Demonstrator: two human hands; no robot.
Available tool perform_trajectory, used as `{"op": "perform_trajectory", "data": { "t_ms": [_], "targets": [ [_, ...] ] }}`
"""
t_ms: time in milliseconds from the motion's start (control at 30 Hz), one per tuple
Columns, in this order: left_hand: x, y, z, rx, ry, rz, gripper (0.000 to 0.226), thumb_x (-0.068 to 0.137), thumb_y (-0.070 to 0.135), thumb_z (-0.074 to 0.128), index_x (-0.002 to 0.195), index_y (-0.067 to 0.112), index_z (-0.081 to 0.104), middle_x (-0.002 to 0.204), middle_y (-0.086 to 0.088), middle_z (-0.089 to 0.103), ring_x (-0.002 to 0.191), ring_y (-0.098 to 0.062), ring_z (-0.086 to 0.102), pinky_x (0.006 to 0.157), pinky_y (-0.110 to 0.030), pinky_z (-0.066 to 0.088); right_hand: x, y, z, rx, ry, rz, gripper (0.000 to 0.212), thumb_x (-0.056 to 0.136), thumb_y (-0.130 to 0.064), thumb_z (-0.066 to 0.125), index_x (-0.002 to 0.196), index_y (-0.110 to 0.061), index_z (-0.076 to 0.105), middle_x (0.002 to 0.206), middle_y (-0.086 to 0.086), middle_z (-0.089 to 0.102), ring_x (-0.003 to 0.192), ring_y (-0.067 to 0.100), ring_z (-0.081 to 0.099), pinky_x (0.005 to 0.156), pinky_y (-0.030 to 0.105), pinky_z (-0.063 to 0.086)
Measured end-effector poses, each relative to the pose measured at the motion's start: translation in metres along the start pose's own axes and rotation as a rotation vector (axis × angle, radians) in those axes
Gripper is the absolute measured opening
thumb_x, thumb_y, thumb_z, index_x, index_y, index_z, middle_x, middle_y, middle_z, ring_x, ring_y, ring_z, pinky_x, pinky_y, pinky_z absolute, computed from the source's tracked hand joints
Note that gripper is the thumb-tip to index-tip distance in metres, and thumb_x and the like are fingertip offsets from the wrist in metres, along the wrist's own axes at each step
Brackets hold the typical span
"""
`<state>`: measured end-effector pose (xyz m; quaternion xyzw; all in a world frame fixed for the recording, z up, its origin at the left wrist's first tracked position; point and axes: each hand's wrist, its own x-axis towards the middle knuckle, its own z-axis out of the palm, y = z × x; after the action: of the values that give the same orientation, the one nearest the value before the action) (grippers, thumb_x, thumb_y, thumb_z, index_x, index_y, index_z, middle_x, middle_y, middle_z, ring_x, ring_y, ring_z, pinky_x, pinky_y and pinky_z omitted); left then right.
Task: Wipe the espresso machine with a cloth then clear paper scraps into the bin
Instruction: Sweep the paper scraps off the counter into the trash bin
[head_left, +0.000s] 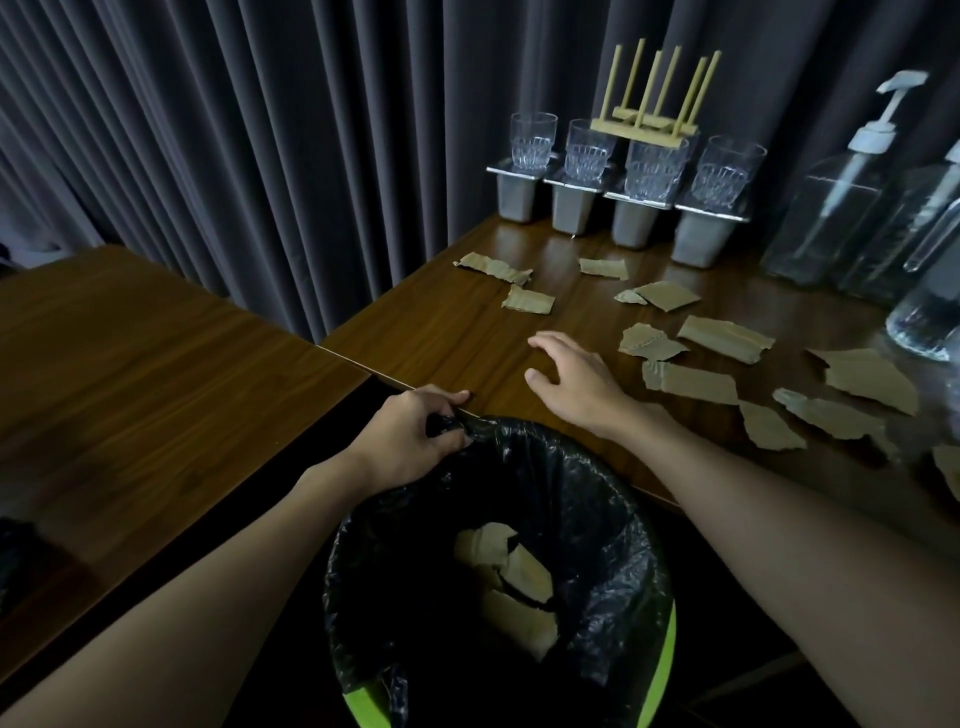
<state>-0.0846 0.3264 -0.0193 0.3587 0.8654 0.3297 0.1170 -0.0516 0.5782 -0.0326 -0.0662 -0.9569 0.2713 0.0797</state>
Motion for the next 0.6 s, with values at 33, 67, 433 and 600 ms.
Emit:
{"op": "perform_trajectory", "data": {
  "t_ms": [33, 67, 433, 600],
  "targets": [
    [0.000, -0.001, 0.000, -0.006, -0.002, 0.003, 0.011, 0.090, 0.020, 0.072, 0.096, 0.011, 0.072, 0.145, 0.004, 0.055, 0.132, -0.007, 0.050, 0.108, -0.024, 0.039, 0.009, 0.001, 0.002, -0.058, 0.001, -0.004, 0.050, 0.097, -0.042, 0.047, 0.144, -0.027, 0.039, 0.153, -0.009, 0.033, 0.139, 0.016, 0.031, 0.112, 0.041, 0.023],
    [0.001, -0.002, 0.000, -0.012, -0.004, 0.005, 0.011, 0.090, 0.020, 0.072, 0.097, 0.012, 0.072, 0.144, 0.005, 0.055, 0.132, -0.006, 0.050, 0.109, -0.024, 0.039, 0.018, 0.001, 0.004, -0.097, 0.007, 0.001, 0.051, 0.096, -0.044, 0.045, 0.144, -0.027, 0.038, 0.154, -0.009, 0.031, 0.140, 0.016, 0.029, 0.111, 0.042, 0.021],
    [-0.002, -0.003, 0.005, -0.009, 0.029, 0.000, 0.012, 0.090, 0.021, 0.072, 0.097, 0.011, 0.070, 0.145, 0.009, 0.054, 0.132, -0.005, 0.049, 0.109, -0.022, 0.039, 0.060, 0.003, 0.017, -0.387, 0.105, 0.085, 0.060, 0.095, -0.058, 0.026, 0.149, -0.030, 0.027, 0.149, -0.003, 0.038, 0.132, 0.025, 0.029, 0.101, 0.048, 0.025],
    [-0.003, -0.001, 0.004, -0.013, 0.029, 0.000, 0.012, 0.090, 0.020, 0.073, 0.098, 0.011, 0.071, 0.145, 0.007, 0.055, 0.134, -0.007, 0.049, 0.114, -0.029, 0.039, 0.047, 0.002, 0.019, -0.374, 0.209, -0.024, 0.035, 0.095, -0.049, 0.041, 0.116, -0.029, 0.060, 0.126, -0.001, 0.041, 0.120, 0.021, 0.034, 0.099, 0.043, 0.027]
  ]
}}
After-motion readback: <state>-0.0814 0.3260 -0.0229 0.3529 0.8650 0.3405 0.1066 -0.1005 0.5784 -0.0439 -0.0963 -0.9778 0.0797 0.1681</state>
